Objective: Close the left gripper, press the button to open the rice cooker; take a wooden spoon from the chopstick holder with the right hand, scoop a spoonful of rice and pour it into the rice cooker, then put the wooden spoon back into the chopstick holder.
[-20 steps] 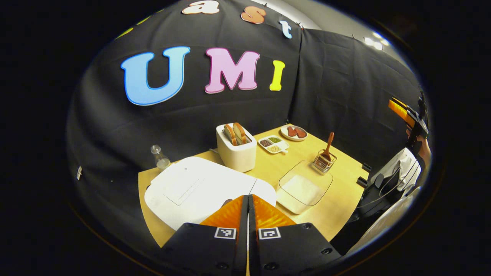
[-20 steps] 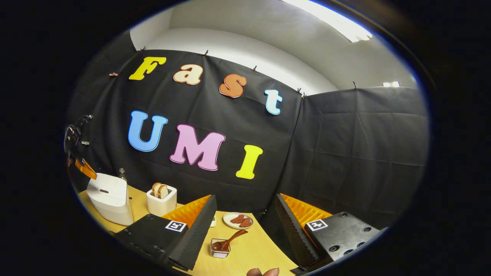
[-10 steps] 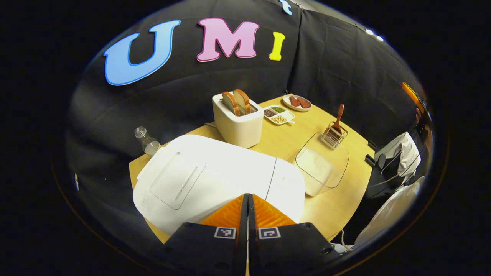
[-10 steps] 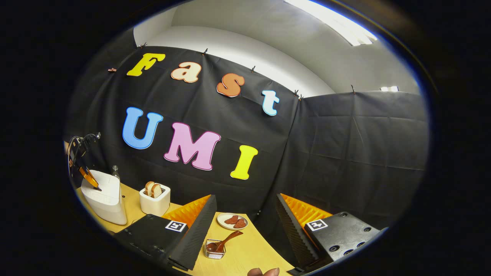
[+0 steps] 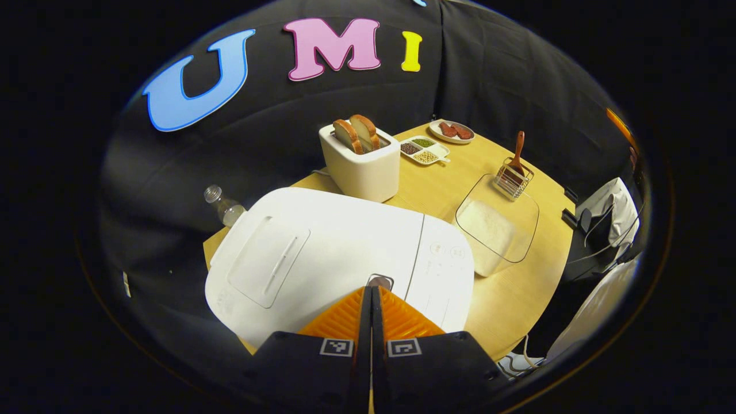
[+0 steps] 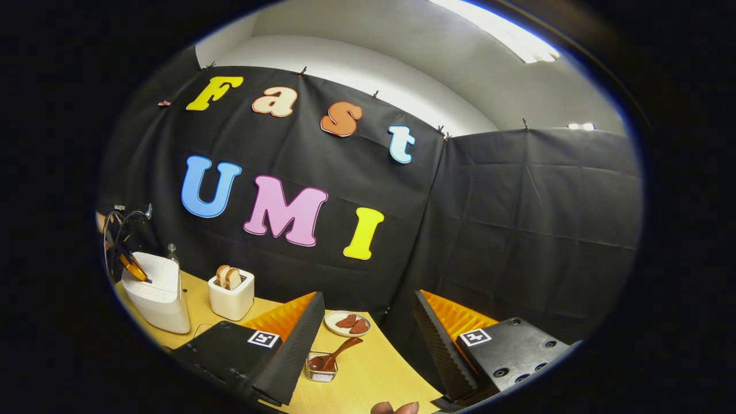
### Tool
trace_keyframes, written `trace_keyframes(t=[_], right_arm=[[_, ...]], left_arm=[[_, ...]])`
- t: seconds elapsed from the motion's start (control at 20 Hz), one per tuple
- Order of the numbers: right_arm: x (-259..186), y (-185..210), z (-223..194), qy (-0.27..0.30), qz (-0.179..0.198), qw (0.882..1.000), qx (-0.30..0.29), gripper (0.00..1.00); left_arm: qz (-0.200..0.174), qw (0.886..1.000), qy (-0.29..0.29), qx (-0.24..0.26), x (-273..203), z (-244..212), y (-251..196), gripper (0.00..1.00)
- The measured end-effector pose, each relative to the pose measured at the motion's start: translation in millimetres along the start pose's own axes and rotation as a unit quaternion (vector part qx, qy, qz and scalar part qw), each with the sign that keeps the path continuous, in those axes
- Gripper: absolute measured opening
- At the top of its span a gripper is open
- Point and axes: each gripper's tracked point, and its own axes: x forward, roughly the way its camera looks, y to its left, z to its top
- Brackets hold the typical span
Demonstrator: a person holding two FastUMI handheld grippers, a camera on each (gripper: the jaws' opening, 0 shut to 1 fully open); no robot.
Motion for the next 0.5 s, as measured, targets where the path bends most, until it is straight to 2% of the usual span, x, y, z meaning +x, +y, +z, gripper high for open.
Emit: trace_keyframes(t=[0.1, 0.2, 0.25, 0.35, 0.45, 0.5], right_arm=[[-4.8, -4.3, 1.1, -0.003, -0.003, 1.0, 0.0, 0.97], [-9.9, -7.9, -0.2, 0.0, -0.005, 1.0, 0.005, 0.97], [-12.2, -10.6, -0.4, 0.001, -0.005, 1.0, 0.008, 0.97], [-16.6, -11.5, 1.9, 0.002, -0.002, 1.0, 0.016, 0.97], [-22.5, -11.7, 6.3, -0.002, 0.004, 1.0, 0.014, 0.97], [-24.1, -12.4, 9.0, -0.006, 0.006, 1.0, 0.008, 0.97]], left_arm=[[0.028, 0.999, -0.042, 0.002, -16.3, 18.1, 5.3, 0.08], [0.078, 0.992, -0.099, 0.014, -43.6, 43.9, 20.1, 0.08], [0.114, 0.985, -0.131, 0.021, -60.6, 57.5, 31.4, 0.07], [0.177, 0.962, -0.207, 0.026, -102.1, 89.0, 46.7, 0.08], [0.183, 0.95, -0.254, 0.004, -133.7, 102.3, 36.7, 0.1], [0.182, 0.945, -0.272, -0.008, -146.4, 104.8, 29.2, 0.36]])
